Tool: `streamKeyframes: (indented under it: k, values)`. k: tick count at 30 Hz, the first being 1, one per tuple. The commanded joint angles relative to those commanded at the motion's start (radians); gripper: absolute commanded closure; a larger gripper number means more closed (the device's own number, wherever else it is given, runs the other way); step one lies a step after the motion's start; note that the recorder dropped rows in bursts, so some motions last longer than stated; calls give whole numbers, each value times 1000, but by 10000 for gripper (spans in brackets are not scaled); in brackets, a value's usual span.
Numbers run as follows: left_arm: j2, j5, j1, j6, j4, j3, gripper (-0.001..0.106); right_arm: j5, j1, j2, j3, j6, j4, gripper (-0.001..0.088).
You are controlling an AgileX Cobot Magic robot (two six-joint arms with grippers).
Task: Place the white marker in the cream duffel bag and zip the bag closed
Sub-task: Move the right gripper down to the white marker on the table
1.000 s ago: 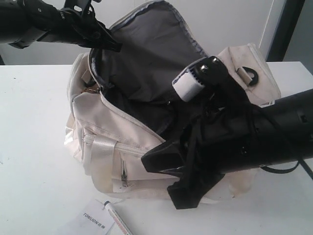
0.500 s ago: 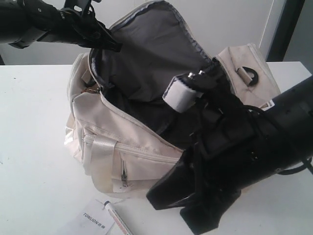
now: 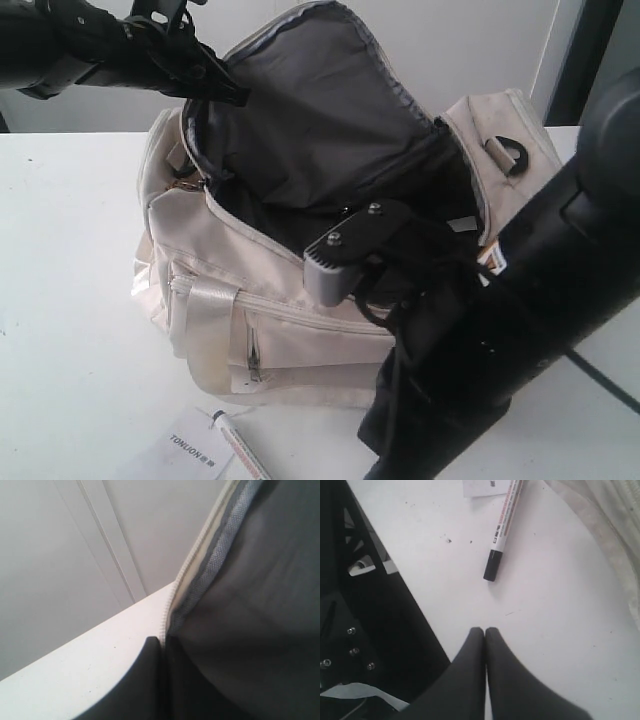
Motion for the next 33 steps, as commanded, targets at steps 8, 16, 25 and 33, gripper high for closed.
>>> streamKeyframes:
  k: [8,16,25,33]
  values:
    - [0,0,0,0,0,0,1053,-44,111,116,-65,71,-31,868]
    - [0,0,0,0,0,0,1053,-77,253,264,-135,319,-231,868]
    - [0,0,0,0,0,0,1053,-241,322,367,-135,560,-308,868]
    - [0,0,0,0,0,0,1053,-293,333,410,-135,793,-487,868]
